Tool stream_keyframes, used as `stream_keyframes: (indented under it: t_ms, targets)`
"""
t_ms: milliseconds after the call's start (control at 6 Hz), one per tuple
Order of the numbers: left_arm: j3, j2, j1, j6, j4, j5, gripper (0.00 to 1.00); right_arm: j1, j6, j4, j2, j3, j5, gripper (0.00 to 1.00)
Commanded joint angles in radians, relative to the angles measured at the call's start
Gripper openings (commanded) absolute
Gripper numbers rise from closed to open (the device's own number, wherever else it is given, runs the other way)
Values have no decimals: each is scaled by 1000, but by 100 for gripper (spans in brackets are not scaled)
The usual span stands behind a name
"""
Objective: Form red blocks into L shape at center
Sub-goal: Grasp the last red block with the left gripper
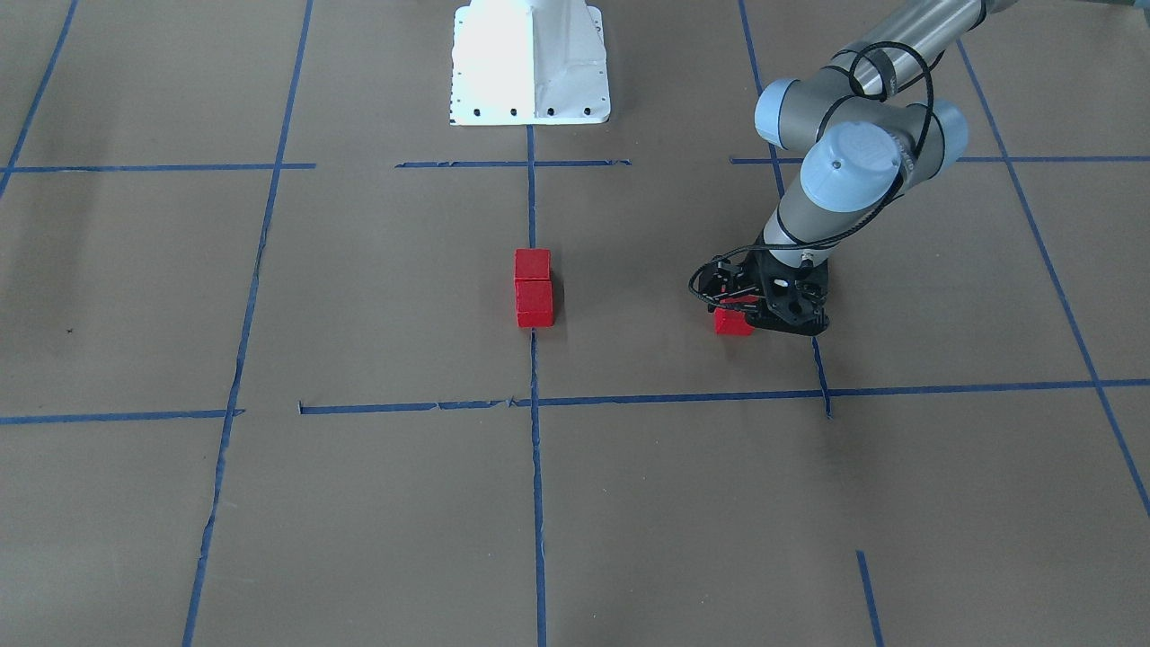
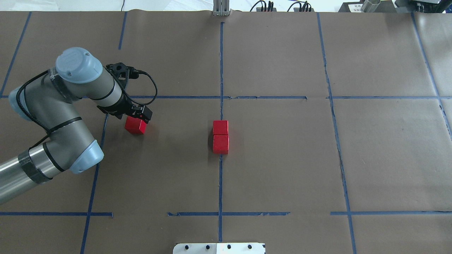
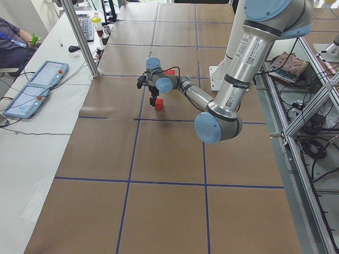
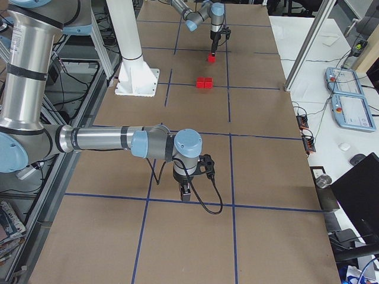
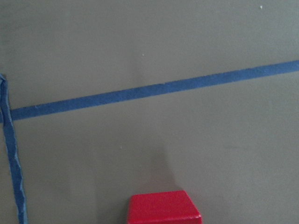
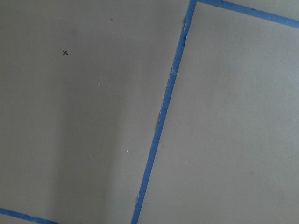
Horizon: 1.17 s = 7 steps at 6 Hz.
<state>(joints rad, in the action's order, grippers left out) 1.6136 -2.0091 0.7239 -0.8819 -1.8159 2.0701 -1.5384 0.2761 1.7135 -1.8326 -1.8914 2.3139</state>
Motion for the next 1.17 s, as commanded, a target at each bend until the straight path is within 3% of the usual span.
stream_keyframes:
  t_ms: [0, 333, 500, 833, 1000]
  targets:
    - [-32, -3, -33, -47, 0, -2, 100, 1, 2, -2, -2, 5, -1, 100]
    - [-78, -33, -35, -49, 0, -4, 100, 1, 2, -2, 0, 6, -1, 100]
    - [-80, -33, -35, -51, 1, -5, 89, 1, 0, -2, 0, 6, -1, 100]
    - [-77, -34, -17, -69, 9, -7, 40, 0, 0, 0, 0, 6, -1, 100]
    - [-71, -57, 18, -74, 23, -5, 20, 0, 0, -2, 0, 6, -1, 100]
